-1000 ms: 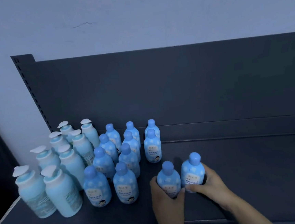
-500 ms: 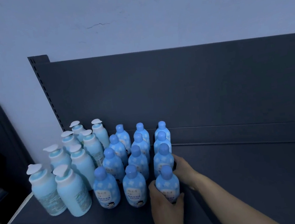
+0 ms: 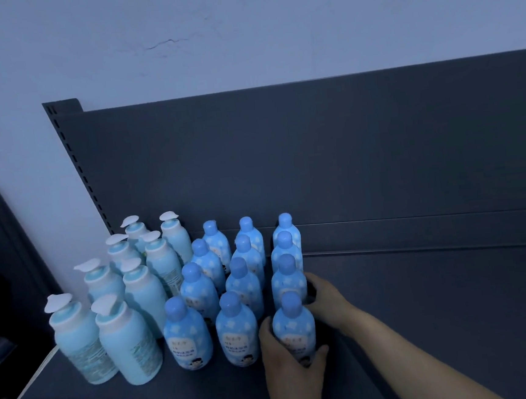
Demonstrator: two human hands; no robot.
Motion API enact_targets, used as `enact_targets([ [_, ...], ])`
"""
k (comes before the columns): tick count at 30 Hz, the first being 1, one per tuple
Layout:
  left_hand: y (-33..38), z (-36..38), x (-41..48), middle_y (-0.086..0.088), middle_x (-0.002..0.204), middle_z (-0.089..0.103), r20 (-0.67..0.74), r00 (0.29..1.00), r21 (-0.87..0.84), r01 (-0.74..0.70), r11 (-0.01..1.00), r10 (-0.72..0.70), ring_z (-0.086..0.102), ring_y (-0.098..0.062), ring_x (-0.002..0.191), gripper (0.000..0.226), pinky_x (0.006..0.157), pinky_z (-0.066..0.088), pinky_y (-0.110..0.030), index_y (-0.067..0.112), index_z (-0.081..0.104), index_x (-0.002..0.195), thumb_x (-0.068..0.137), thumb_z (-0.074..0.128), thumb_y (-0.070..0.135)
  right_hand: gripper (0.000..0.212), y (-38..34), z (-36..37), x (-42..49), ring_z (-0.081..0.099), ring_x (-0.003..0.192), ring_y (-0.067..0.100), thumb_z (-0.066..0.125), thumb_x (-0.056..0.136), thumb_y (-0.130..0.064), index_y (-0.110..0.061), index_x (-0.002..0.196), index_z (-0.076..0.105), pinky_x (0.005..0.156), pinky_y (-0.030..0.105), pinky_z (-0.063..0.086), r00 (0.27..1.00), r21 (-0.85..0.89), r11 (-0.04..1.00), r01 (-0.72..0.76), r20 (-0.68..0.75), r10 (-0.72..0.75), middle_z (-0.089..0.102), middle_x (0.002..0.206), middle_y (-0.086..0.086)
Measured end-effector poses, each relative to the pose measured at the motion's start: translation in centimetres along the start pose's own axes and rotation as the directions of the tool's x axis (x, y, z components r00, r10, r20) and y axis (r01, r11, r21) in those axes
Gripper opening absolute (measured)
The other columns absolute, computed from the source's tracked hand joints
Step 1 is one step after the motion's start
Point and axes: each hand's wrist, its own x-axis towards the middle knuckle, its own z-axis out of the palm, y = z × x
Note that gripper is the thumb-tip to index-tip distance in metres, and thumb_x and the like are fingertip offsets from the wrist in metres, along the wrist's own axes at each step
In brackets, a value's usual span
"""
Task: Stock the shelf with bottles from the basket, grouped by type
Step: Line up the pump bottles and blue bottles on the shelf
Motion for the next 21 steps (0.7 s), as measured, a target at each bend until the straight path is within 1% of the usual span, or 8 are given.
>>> enact_targets([
  [2,0.6,0.3,-1.4,0.014,0.142,0.029,0.017,1.000,-0.016,-0.019,1.000,0.019,0.034,0.000,0.128,0.099,0.107,0.033,-0.025,0.024,0.028,0.138,0.056,0.084,0.021,0.056,0.5,-0.8,-0.6,0.060,0.109,0.010,0.082,0.066,-0.022,-0.020,0.115,0.056,0.091,0.028,0.051,1.000,-0.010,1.000,0.002,-0.026,-0.003,0.064,0.114,-0.005],
  [5,2.1,-0.4,-2.1,0.020,0.148,0.018,-0.022,0.977,0.027,-0.212,0.977,0.213,0.020,0.000,0.139,0.084,0.110,0.032,-0.044,0.039,0.031,0.134,0.064,0.074,0.025,0.048,0.4,-2.5,-2.0,0.057,0.112,0.013,0.082,0.068,-0.016,-0.023,0.107,0.056,0.098,0.028,0.046,0.994,0.026,1.000,0.008,-0.110,-0.005,0.061,0.115,-0.003],
  [8,4.5,-2.7,-1.3,0.003,0.153,0.024,-0.144,0.752,0.157,-0.625,0.765,0.644,0.020,-0.017,0.143,0.077,0.114,0.027,-0.039,0.034,0.020,0.145,0.080,0.062,0.039,0.034,-2.6,-4.3,-3.7,0.056,0.113,0.017,0.075,0.077,-0.015,-0.024,0.103,0.056,0.098,0.027,0.044,0.924,-0.044,0.989,0.141,-0.353,-0.148,0.060,0.111,-0.003],
  [10,8.3,-3.7,0.7,-0.006,0.153,0.024,-0.099,0.617,0.264,-0.740,0.618,0.781,0.015,-0.023,0.144,0.061,0.117,0.014,-0.037,0.025,0.019,0.147,0.094,0.034,0.050,0.036,-6.2,-5.0,-5.0,0.052,0.120,0.014,0.067,0.085,-0.023,-0.018,0.118,0.055,0.101,0.023,0.038,0.808,-0.218,0.947,0.238,-0.496,-0.317,0.058,0.120,-0.003],
  [12,12.8,-4.0,4.3,-0.011,0.153,0.025,-0.043,0.621,0.455,-0.686,0.568,0.783,0.013,-0.026,0.143,0.059,0.116,0.008,-0.044,0.016,0.025,0.145,0.097,0.019,0.050,0.052,-10.2,-5.4,-6.3,0.034,0.135,0.012,0.053,0.092,-0.037,-0.016,0.138,0.040,0.107,0.019,0.024,0.688,-0.461,0.851,0.250,-0.534,-0.491,0.044,0.141,-0.003],
  [15,17.3,-3.5,9.6,-0.017,0.154,0.021,0.035,0.651,0.637,-0.599,0.485,0.758,0.010,-0.030,0.142,0.063,0.113,0.002,-0.048,0.012,0.022,0.146,0.095,0.022,0.050,0.069,-14.7,-6.4,-7.5,0.002,0.146,0.014,0.027,0.092,-0.055,-0.018,0.149,0.014,0.116,0.030,0.000,0.527,-0.794,0.600,0.098,-0.470,-0.708,0.015,0.157,0.000],
  [18,19.2,-2.3,11.3,-0.018,0.153,0.021,0.051,0.612,0.683,-0.597,0.420,0.789,0.013,-0.032,0.142,0.066,0.113,0.001,-0.050,0.010,0.021,0.147,0.094,0.022,0.050,0.069,-16.8,-8.1,-8.2,-0.004,0.145,0.019,0.019,0.092,-0.056,-0.018,0.149,0.009,0.116,0.037,-0.008,0.457,-0.896,0.437,-0.077,-0.421,-0.783,0.007,0.158,0.006],
  [21,21.2,-1.2,10.6,-0.019,0.154,0.019,0.039,0.586,0.663,-0.621,0.417,0.810,0.014,-0.033,0.143,0.067,0.113,0.000,-0.050,0.010,0.017,0.147,0.095,0.018,0.050,0.069,-17.8,-9.7,-9.7,-0.003,0.145,0.021,0.019,0.093,-0.055,-0.016,0.149,0.010,0.116,0.037,-0.007,0.433,-0.901,0.400,-0.166,-0.431,-0.792,0.009,0.158,0.008],
])
